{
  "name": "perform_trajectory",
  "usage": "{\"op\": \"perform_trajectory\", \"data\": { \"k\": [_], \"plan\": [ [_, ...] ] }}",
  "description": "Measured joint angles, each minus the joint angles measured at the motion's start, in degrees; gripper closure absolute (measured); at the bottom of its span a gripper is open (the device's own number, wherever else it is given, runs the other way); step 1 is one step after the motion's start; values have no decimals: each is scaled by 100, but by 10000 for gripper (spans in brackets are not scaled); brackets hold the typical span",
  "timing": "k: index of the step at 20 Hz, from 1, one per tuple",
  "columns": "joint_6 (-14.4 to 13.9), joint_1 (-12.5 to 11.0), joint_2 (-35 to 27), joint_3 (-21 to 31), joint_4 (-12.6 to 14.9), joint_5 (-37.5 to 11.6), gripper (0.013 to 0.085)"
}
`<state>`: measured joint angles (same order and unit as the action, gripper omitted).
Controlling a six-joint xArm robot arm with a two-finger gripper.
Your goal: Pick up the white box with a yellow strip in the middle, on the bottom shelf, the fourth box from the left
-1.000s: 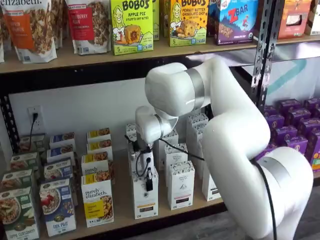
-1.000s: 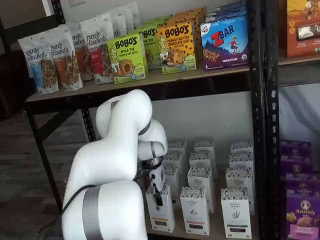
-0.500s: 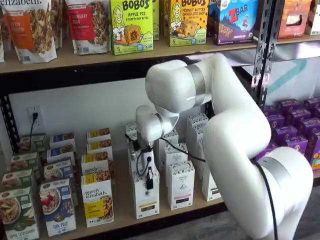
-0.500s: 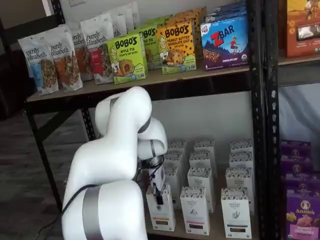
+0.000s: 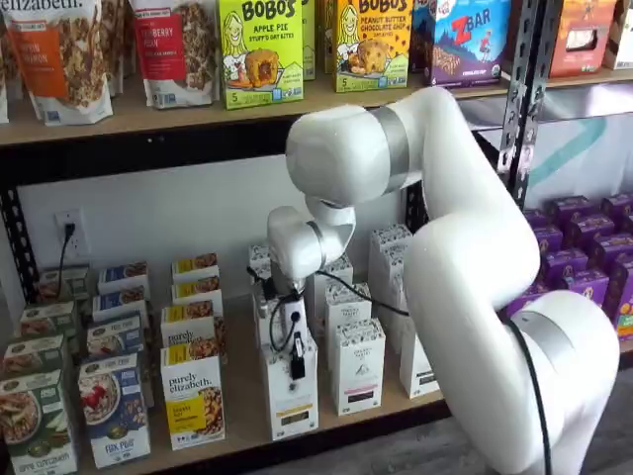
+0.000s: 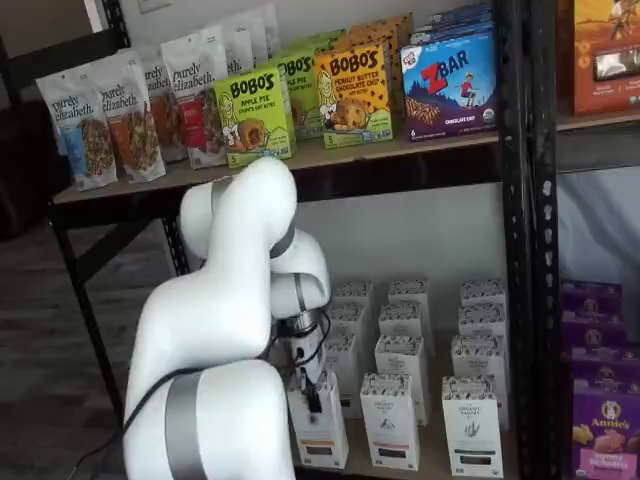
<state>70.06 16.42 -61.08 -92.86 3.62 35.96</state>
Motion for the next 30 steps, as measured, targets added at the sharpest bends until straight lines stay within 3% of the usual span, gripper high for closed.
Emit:
{"op": "perform_trajectory", "data": {
  "k": [7,15,24,30],
  "plan": [
    [-296,112,598,920,204,-318,490],
    [-449,131,1395,2058,335,-564,490],
    [-770,98,2271,3233,709,-876,490],
    [-665,112,2757,3707,582,-964,490]
  ]
}}
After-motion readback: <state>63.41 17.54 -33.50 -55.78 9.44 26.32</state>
